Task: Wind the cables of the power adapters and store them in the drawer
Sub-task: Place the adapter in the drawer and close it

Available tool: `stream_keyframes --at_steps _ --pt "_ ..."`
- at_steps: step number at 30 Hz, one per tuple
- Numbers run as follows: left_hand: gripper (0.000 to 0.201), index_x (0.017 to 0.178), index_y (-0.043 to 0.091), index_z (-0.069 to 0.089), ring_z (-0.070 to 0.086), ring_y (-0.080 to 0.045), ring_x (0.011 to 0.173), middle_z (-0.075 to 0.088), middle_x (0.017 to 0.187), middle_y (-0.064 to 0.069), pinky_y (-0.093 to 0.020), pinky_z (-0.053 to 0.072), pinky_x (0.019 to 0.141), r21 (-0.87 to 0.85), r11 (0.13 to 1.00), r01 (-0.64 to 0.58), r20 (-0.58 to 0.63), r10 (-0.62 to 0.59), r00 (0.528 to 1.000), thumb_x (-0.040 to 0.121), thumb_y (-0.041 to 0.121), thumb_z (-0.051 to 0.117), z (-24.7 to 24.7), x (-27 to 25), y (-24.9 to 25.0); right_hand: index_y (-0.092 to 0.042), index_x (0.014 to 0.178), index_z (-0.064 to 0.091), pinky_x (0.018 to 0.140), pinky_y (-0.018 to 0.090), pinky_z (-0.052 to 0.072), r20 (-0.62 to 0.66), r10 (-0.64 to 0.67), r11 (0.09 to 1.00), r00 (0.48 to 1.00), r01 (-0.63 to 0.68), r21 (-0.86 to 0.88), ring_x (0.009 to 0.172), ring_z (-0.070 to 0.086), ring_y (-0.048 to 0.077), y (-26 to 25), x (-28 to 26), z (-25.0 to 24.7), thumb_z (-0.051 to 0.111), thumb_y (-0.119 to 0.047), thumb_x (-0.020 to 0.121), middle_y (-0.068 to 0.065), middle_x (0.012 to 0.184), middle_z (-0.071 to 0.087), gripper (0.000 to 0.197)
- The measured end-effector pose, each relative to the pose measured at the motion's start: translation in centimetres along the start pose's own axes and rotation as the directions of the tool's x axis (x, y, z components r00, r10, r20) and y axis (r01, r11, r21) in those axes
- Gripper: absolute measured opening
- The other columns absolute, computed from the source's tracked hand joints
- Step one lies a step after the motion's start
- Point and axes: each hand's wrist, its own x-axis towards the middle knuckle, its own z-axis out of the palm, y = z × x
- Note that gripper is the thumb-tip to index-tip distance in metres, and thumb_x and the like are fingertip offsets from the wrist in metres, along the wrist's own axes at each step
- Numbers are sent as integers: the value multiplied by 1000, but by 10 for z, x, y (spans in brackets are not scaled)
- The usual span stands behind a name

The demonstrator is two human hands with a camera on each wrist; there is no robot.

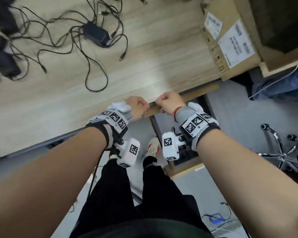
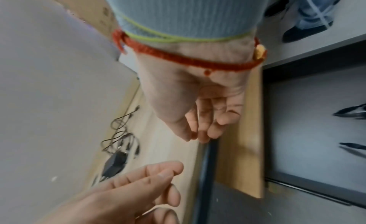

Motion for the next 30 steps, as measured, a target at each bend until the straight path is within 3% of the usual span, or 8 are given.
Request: stream_keyframes --at_steps 4,8,10,13,17,20,25,30 --pt "11 91 12 64 56 -10 48 63 70 -3 -19 44 47 -99 994 54 -82 -62 995 94 7 55 -67 -12 -6 -20 70 65 67 32 55 -3 -53 999 999 53 1 61 63 19 -68 0 8 63 -23 81 0 63 70 11" --pt "2 91 19 61 54 -22 62 61 72 -2 -27 43 56 -115 992 55 -260 -84 962 91 17 60 -127 -20 -26 -21 69 65 73 34 58 9 -107 994 994 107 -4 71 68 22 -138 2 30 61 -23 81 1 73 74 12" --pt "19 105 18 57 59 -23 67 62 78 -3 -33 50 63 -106 989 98 -352 -130 927 89 24 65 -168 -25 -49 -22 71 65 76 36 58 35 -148 987 988 150 -50 79 69 25 -179 6 55 59 -23 81 1 77 73 12" --pt "44 117 20 48 63 -31 81 61 104 -12 -45 55 77 -95 985 147 -454 -174 874 82 36 69 -202 -23 -71 -21 76 64 68 34 58 79 -187 980 979 191 -57 72 69 25 -212 9 73 56 -21 84 6 83 74 12" --pt "68 131 18 39 50 -28 91 43 123 -10 -43 48 89 -17 953 303 -562 -260 785 76 46 70 -268 -25 -114 -23 74 65 73 42 62 132 -231 966 964 243 -90 80 72 30 -272 14 123 55 -24 77 4 85 73 11" --pt "79 132 19 42 54 -33 100 43 130 -14 -44 48 92 14 923 385 -528 -320 787 65 57 64 -303 -19 -139 -21 74 67 79 45 61 181 -256 953 949 280 -118 85 70 31 -303 26 157 54 -27 74 5 86 73 14" --pt "70 143 12 35 44 -37 126 35 144 -17 -41 38 103 -15 893 449 -476 -401 783 85 30 69 -337 -9 -165 -24 77 71 86 37 58 281 -291 926 915 343 -157 80 66 21 -345 33 201 59 -21 84 -5 77 68 14" --pt "81 151 24 25 41 -42 128 29 148 -18 -43 37 103 -20 936 352 -476 -319 820 84 16 68 -343 0 -179 -28 114 70 77 23 43 377 -306 866 874 420 -272 86 60 16 -354 40 224 57 -20 92 -6 106 64 26"
